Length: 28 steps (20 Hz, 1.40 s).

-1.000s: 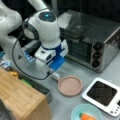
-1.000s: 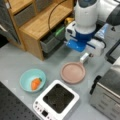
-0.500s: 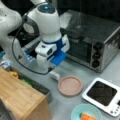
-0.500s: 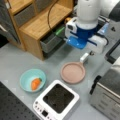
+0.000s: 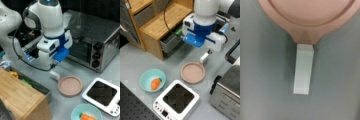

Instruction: Pick up the pan. Place the pan on the table. Pick up the bowl. Place the bowl on the stove.

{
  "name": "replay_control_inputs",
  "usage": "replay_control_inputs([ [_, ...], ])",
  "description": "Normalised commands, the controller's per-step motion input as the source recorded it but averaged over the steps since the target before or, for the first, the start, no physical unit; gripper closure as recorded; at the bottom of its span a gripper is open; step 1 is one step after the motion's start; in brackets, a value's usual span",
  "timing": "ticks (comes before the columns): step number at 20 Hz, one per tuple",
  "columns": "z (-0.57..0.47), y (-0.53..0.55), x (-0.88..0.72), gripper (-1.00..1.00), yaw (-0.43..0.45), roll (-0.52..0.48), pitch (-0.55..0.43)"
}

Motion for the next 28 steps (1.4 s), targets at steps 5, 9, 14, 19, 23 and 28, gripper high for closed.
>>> replay_control_inputs([
  [5, 0.43, -0.05, 0.31, -1.0, 0.029, -0.086, 0.246],
  [9, 0.42, -0.11, 0.32, -1.0, 0.028, -0.089, 0.253],
  [14, 0.4, -0.14, 0.4, -1.0, 0.029, -0.084, 0.283],
  [19, 0.37, -0.17, 0.49, -1.0, 0.047, -0.081, 0.318],
  [23, 0.28, -0.2, 0.56, -1.0, 0.07, -0.069, 0.327],
  [28, 0.25, -0.23, 0.6, -1.0, 0.094, -0.056, 0.351],
])
